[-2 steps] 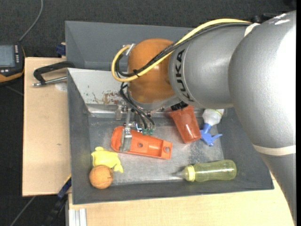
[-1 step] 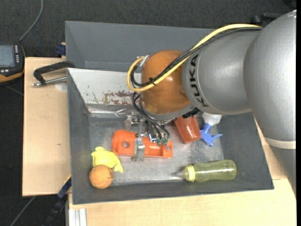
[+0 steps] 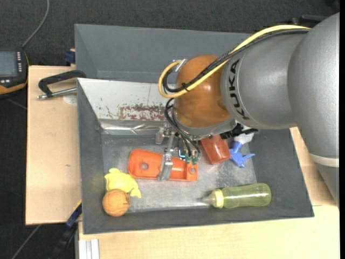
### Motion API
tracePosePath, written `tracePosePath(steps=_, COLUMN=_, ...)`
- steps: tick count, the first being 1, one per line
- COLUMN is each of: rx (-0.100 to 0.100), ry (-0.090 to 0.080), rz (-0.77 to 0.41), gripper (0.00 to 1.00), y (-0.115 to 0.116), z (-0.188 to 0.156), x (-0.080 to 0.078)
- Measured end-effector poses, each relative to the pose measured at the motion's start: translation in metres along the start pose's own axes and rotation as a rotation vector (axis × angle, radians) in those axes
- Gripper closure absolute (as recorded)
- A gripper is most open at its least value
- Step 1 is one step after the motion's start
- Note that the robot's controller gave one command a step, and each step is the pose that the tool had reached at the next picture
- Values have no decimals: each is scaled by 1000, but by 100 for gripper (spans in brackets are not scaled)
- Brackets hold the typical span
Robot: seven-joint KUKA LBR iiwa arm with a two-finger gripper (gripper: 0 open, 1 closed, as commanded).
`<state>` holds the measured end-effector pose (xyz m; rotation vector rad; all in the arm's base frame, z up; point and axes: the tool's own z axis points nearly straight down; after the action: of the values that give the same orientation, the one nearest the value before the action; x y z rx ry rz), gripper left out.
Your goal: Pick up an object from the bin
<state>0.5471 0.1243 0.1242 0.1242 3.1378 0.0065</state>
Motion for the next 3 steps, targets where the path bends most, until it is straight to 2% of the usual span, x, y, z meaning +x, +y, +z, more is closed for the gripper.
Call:
tracePosePath(steps=1, rx=2, ry=9, rz=-107, gripper=0, y=-9, z=42, x=-8)
tracePosePath(steps=2, rx=-1, ry=1, rz=138, gripper=100, y=-31, z=54, x=4)
tracePosePath(steps=3, rx=-1, ry=1, rz=138, gripper=100, y=-31, z=54, x=4)
